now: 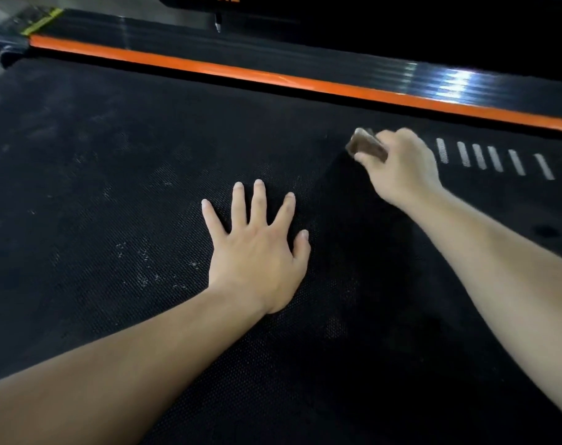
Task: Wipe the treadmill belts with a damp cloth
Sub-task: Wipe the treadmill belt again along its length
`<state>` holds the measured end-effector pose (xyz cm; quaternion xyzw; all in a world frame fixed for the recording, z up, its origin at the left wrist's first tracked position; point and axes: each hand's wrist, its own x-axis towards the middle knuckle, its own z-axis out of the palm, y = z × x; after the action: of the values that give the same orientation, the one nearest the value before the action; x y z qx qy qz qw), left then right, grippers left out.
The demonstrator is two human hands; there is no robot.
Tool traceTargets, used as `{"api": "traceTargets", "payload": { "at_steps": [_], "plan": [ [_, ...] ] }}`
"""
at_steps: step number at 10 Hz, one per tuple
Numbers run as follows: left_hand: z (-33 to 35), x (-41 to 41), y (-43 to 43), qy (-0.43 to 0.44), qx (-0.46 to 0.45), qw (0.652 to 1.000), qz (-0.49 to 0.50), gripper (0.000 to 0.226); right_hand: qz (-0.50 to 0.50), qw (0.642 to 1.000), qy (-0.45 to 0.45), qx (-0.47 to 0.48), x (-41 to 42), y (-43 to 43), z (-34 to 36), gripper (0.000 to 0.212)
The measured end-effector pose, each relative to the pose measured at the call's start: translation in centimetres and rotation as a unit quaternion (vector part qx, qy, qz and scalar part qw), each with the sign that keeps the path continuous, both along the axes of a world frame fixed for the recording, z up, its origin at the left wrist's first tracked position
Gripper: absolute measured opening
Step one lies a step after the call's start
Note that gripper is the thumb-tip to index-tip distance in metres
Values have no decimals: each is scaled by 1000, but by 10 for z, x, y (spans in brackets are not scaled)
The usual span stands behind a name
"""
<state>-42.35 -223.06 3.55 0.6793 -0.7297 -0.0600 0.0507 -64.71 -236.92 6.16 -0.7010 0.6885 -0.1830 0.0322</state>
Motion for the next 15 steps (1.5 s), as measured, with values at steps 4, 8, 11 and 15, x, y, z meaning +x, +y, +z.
{"api": "traceTargets", "payload": {
  "at_steps": [4,8,11,15],
  "plan": [
    [0,1,0,4,5,1000,3,65,105,994,33,-21,2,79,-3,47],
    [0,0,0,-7,13,1000,9,66,126,991,17,-27,-7,136,-7,34],
    [1,0,-1,-1,20,1000,11,66,-9,999,40,-32,-26,139,-1,34],
    [1,0,1,9,18,1000,10,65,92,993,-58,-44,-15,216,-9,38]
  ]
}}
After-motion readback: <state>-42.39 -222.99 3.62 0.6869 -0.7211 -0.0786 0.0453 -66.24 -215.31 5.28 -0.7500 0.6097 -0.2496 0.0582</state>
